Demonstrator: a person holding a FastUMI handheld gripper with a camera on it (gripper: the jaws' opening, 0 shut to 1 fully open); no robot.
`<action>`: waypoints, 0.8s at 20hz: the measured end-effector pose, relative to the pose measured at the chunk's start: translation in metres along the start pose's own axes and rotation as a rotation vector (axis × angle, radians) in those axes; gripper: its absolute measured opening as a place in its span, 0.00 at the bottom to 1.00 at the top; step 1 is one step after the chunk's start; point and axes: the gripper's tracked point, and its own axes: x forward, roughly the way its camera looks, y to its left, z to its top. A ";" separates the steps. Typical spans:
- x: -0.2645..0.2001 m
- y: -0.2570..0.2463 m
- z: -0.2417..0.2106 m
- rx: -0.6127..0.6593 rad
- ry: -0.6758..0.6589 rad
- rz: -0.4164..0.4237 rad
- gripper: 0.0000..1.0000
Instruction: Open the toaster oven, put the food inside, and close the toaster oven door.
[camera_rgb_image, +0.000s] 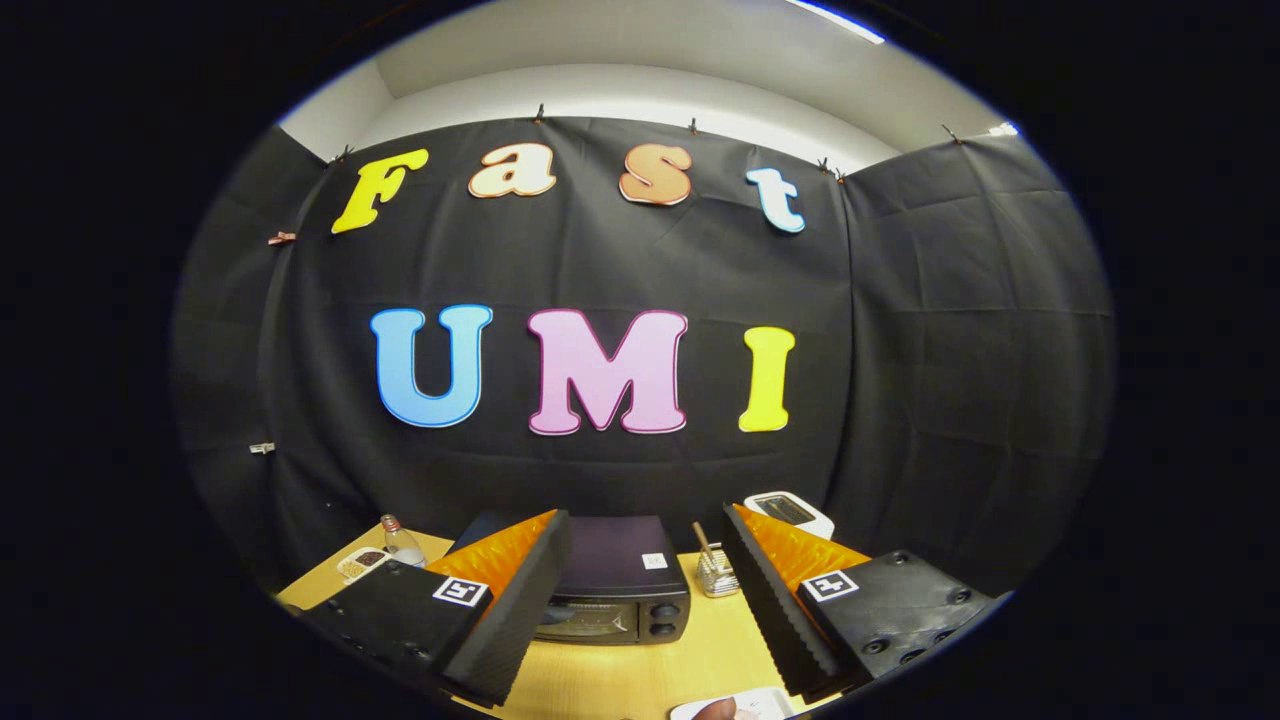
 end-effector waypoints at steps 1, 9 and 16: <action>0.005 0.007 -0.008 -0.001 0.014 0.009 0.98; 0.056 0.079 -0.121 -0.022 0.243 0.088 0.98; 0.101 0.109 -0.200 -0.033 0.393 0.098 0.98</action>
